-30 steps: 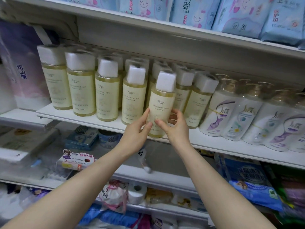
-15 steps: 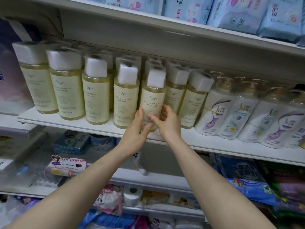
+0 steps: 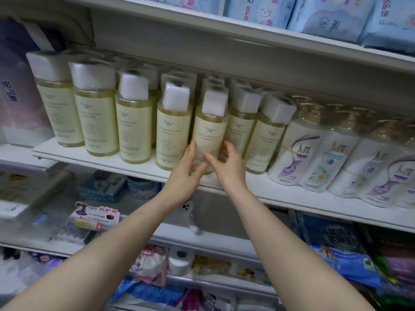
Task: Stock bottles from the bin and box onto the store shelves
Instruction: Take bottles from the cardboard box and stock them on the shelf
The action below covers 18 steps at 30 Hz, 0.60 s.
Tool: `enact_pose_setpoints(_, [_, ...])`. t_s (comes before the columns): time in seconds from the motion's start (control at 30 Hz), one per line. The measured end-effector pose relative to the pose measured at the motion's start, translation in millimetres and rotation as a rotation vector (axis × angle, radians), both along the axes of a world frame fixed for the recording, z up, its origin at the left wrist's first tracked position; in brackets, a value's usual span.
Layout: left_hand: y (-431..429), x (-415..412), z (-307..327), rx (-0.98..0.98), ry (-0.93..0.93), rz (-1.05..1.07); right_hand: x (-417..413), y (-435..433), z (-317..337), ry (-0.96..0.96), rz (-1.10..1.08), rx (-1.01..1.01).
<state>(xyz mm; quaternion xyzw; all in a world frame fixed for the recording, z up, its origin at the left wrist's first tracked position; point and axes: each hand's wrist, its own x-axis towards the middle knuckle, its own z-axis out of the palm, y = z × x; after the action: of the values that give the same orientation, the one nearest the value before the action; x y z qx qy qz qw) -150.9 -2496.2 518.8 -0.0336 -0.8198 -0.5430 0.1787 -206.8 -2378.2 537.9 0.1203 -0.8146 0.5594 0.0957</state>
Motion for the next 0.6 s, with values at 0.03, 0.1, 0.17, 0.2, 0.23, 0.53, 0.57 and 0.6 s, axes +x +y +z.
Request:
enact_pose_setpoints(0.03, [2, 0, -1, 0.014, 0.004, 0.022, 2, 2, -1, -0.013, 0.015, -0.006])
enact_pose_setpoints(0.1, [8, 2, -4, 0.047, 0.033, 0.089, 8, 11, -3, -0.033, 0.041, 0.006])
enact_pose_setpoints(0.17, [19, 7, -8, 0.070, 0.082, 0.180, 15, 24, -5, -0.042, 0.055, 0.037])
enact_pose_setpoints(0.2, [26, 11, -10, 0.089, 0.103, 0.226, 19, 32, -6, -0.042, 0.059, 0.044])
enact_pose_setpoints(0.23, [34, 14, -10, 0.113, 0.125, 0.267, 22, 40, -8, -0.039, 0.066, 0.040])
enact_pose_setpoints(0.53, [124, 47, -36, 0.125, 0.175, 0.296, 63, 132, -34, 0.083, 0.106, 0.050])
enact_pose_setpoints(0.57, [134, 52, -43, 0.106, 0.166, 0.290, 67, 142, -40, 0.090, 0.114, 0.056])
enact_pose_setpoints(0.6, [144, 57, -50, 0.090, 0.156, 0.284, 72, 151, -46, 0.099, 0.119, 0.064])
